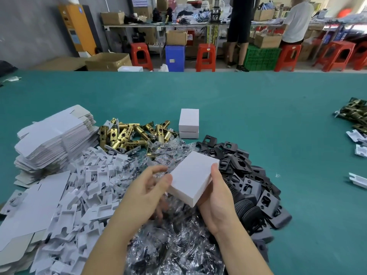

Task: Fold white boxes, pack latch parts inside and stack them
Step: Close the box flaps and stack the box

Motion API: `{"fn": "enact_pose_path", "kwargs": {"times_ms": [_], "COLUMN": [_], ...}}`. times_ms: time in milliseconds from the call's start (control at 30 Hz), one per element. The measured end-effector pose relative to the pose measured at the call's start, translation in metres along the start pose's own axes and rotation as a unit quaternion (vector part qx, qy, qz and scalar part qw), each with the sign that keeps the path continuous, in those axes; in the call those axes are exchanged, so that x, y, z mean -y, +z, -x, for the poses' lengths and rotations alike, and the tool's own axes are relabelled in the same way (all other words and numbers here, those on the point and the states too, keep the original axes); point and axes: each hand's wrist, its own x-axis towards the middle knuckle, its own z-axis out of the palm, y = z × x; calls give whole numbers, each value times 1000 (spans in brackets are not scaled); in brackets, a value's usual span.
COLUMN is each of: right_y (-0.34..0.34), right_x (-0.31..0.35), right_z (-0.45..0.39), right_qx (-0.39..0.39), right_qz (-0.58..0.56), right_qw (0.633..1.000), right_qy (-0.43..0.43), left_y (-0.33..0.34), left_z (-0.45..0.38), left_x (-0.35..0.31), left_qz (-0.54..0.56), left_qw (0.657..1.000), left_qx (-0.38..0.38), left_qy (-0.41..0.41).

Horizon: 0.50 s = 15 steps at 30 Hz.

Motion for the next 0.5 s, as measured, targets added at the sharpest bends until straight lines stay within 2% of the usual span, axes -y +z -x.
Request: {"fn": "enact_pose_path", "kwargs": {"times_ms": [100, 300, 367, 500], "right_y": [0, 1, 1, 0], "right_x": [-1, 2, 4, 3], "right_z": [-1, 0, 0, 2], "right_qx": [9, 35, 43, 69], "right_qz": [32, 53, 41, 54], "right_qw": [999, 998, 998, 996], "right_qy": [-4, -9, -3, -17], "left_y": [0, 1, 7, 15], "left_z": [-2, -6, -7, -14], "left_x": [3, 5, 5, -5], "left_qz": [74, 213, 240, 217], "left_qw": [994, 967, 959, 971], "left_qx": [48, 103, 100, 44], "left_qy": [-66, -100, -110, -91]}}
